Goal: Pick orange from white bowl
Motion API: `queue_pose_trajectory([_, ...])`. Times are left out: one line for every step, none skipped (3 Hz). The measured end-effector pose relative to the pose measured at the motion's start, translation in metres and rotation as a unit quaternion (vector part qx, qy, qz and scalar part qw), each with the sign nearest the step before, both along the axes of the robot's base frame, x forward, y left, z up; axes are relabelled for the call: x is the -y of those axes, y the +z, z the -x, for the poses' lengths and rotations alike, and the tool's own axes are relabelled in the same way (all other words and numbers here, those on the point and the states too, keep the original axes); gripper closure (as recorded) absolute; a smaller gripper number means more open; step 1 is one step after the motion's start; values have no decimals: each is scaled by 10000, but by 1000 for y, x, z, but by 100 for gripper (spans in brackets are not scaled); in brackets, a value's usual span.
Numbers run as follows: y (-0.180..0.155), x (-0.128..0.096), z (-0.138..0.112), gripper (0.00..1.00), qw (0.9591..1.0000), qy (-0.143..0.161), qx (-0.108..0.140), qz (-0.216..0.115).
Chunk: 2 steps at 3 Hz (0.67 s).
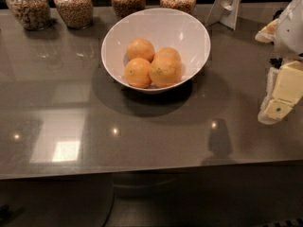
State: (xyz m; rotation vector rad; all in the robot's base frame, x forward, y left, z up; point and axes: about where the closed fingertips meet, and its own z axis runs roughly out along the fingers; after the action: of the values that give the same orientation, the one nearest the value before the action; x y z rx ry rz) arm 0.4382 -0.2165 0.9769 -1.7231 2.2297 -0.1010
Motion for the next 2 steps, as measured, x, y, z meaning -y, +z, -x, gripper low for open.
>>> queue_pose_trajectory([0,0,0,0,10000,1,0,-2])
queue_pose_trajectory([-2,-25,-9,0,9995,137,49,-267])
